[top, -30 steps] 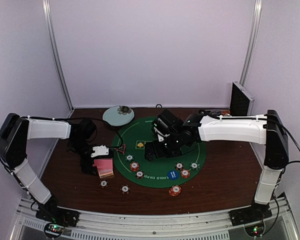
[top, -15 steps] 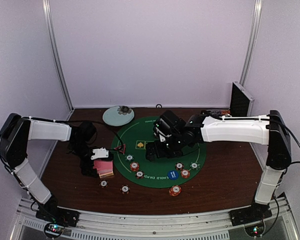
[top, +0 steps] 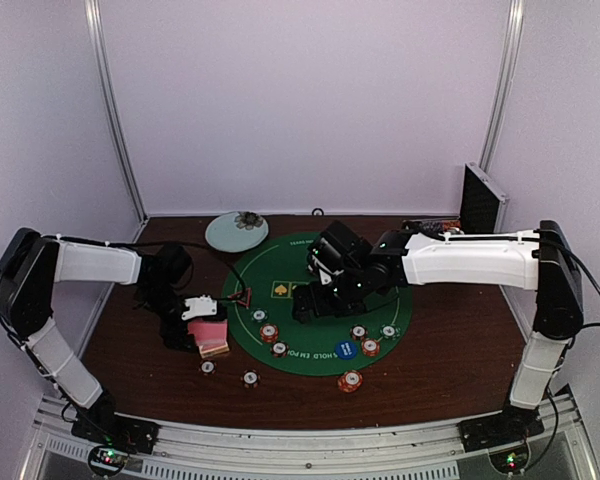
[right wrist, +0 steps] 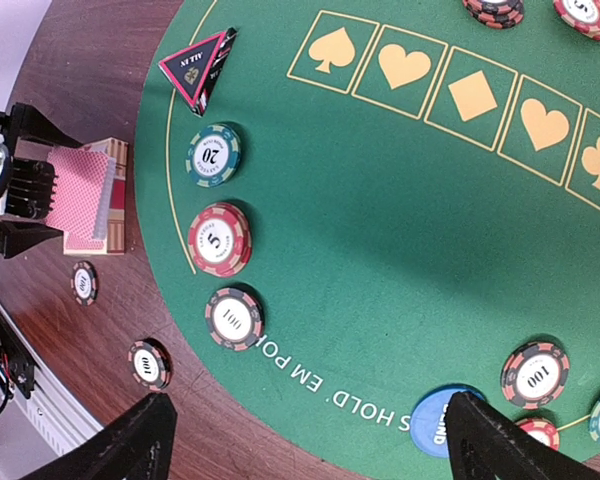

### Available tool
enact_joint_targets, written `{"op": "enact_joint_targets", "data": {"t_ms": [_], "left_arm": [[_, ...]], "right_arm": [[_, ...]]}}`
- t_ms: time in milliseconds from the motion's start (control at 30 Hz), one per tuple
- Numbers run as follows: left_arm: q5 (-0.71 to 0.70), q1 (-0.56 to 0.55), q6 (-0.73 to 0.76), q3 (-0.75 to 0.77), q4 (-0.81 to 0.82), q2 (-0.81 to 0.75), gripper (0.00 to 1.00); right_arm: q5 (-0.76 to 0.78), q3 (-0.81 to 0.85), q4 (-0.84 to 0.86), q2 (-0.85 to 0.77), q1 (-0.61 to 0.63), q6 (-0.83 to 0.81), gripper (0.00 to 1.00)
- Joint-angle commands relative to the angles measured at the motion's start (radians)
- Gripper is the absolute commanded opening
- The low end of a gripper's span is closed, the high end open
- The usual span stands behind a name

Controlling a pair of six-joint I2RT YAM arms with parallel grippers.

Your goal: Distribute texas hold em gaming equipment

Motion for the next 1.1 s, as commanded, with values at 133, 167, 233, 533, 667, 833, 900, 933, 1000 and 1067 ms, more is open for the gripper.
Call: {"op": "enact_joint_targets", "data": {"t_ms": [133, 167, 233, 533, 667, 833, 900, 933, 1000, 1067], "left_arm": [[-0.013, -0.005, 0.001, -0.066, 0.071, -0.005, 0.71], [-0.012, -0.005, 0.003, -0.069, 0.073, -0.007, 0.7], [-0.013, -0.005, 0.007, -0.074, 0.081, -0.01, 0.67], [-0.01, -0.005, 0.006, -0.079, 0.094, -0.011, 0.54], [-0.02, -0.005, 0.005, -0.08, 0.104, -0.005, 0.53], [-0.022, -0.006, -0.001, -0.08, 0.116, -0.001, 0.25], [-0.024, -0.005, -0.002, -0.083, 0.126, 0.0, 0.16], [-0.027, -0.005, -0.004, -0.084, 0.128, 0.001, 0.11], [-0.03, -0.005, -0.005, -0.087, 0.134, 0.0, 0.0], [-0.032, -0.005, -0.005, -0.087, 0.141, -0.003, 0.0]], "right_arm": [[-0.003, -0.016, 0.025, -0.036, -0.003, 0.012, 0.95], [-0.005, -0.016, 0.027, -0.036, -0.003, 0.013, 0.94], [-0.009, -0.019, 0.034, -0.035, -0.003, 0.018, 0.94], [-0.04, -0.023, 0.056, -0.023, -0.003, 0.028, 0.9], [-0.05, -0.022, 0.066, -0.015, -0.003, 0.032, 0.9], [-0.067, -0.022, 0.081, -0.008, -0.003, 0.04, 0.9], [-0.073, -0.02, 0.085, -0.003, -0.003, 0.043, 0.89], [-0.076, -0.019, 0.086, -0.002, -0.003, 0.044, 0.89], [-0.081, -0.019, 0.09, 0.0, -0.003, 0.046, 0.89], [-0.087, -0.019, 0.095, 0.001, -0.003, 0.05, 0.89]]}}
